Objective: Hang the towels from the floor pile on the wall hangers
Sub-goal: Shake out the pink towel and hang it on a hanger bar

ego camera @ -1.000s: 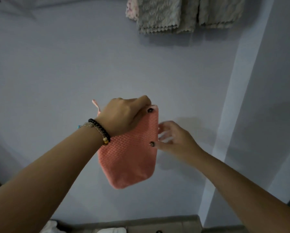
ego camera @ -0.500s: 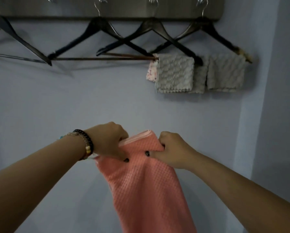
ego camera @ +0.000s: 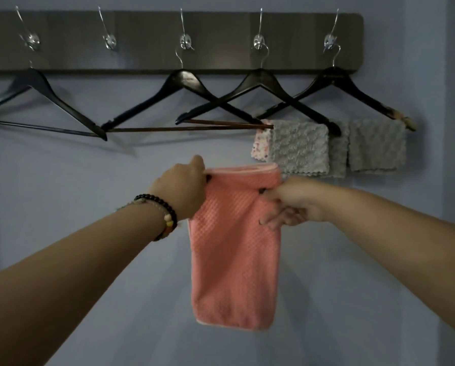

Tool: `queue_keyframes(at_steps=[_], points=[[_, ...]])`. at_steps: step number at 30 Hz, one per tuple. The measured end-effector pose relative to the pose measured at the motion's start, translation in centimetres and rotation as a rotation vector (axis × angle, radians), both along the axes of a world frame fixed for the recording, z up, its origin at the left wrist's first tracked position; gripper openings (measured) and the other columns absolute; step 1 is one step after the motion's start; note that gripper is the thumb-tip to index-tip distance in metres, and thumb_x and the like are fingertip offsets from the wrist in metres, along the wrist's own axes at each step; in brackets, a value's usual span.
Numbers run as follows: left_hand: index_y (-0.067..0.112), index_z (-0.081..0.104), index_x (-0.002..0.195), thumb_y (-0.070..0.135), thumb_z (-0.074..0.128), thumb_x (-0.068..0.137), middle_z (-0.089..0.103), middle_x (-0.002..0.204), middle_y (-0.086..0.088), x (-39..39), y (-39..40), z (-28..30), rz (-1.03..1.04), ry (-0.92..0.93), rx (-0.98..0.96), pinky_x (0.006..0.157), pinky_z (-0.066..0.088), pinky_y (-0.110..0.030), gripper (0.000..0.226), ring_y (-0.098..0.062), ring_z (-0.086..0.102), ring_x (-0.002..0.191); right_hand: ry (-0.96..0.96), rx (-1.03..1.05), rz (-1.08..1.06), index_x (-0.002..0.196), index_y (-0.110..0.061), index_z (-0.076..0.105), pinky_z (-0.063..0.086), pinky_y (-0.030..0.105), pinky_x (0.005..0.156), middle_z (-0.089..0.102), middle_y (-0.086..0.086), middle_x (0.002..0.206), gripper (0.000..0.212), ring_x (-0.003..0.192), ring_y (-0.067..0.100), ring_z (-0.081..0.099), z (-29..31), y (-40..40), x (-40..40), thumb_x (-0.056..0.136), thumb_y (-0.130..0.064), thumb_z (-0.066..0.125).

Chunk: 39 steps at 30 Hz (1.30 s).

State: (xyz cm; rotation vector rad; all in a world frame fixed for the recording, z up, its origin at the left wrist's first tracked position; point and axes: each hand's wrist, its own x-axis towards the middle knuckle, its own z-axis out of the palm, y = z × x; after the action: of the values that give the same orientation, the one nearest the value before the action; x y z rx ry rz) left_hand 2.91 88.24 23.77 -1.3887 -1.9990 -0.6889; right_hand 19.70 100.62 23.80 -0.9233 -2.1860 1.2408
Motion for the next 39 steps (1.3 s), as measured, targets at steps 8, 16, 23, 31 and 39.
queue_keyframes(at_steps=[8,16,23,31,39], points=[[0.014,0.047,0.113,0.016,0.043,0.099,0.066,0.098,-0.006,-2.2,3.9,4.4,-0.419,-0.335,0.507,0.069,0.054,-0.033,0.015,-0.018,0.065,0.082,0.512,0.052,-0.026,0.107,-0.014,0.053,0.057,0.038,0.082,0.074,0.013,0.091,0.019,0.082,0.024,0.073,3.4,0.6,-4.0,0.102,-0.027,0.04],[0.006,0.042,0.124,0.002,0.051,0.085,0.045,0.112,0.0,-4.7,8.7,10.3,-0.499,0.157,0.634,0.072,0.039,-0.005,0.041,-0.01,0.047,0.094,0.788,0.368,0.003,0.115,-0.015,0.059,0.057,0.031,0.077,0.075,0.007,0.09,0.023,0.082,0.018,0.073,10.0,5.5,-6.5,0.101,-0.027,0.044],[0.004,0.033,0.138,-0.006,0.041,0.088,0.039,0.138,-0.013,-7.9,13.6,14.0,-0.452,0.439,0.551,0.062,0.041,-0.011,0.052,-0.013,0.046,0.081,0.827,0.714,-0.056,0.097,-0.027,0.063,0.053,0.037,0.09,0.072,0.002,0.097,0.016,0.093,0.016,0.068,12.8,11.6,-9.1,0.082,-0.027,0.066],[0.026,0.014,0.149,0.003,0.048,0.09,0.022,0.153,-0.01,-12.0,18.7,13.5,-0.402,0.55,0.424,0.071,0.056,-0.05,0.072,-0.035,0.054,0.113,0.523,1.012,-0.067,0.116,-0.03,0.056,0.038,0.014,0.075,0.063,-0.013,0.104,0.03,0.097,0.004,0.057,10.9,16.7,-11.0,0.089,-0.016,0.057],[0.031,0.019,0.144,0.001,0.049,0.092,0.019,0.15,-0.023,-12.1,19.6,12.9,-0.409,0.599,0.527,0.061,0.057,-0.05,0.068,-0.041,0.061,0.095,0.501,1.021,-0.038,0.141,-0.033,0.031,0.048,0.03,0.089,0.064,-0.01,0.101,0.062,0.095,0.008,0.061,12.0,18.7,-10.8,0.086,-0.018,0.056]])
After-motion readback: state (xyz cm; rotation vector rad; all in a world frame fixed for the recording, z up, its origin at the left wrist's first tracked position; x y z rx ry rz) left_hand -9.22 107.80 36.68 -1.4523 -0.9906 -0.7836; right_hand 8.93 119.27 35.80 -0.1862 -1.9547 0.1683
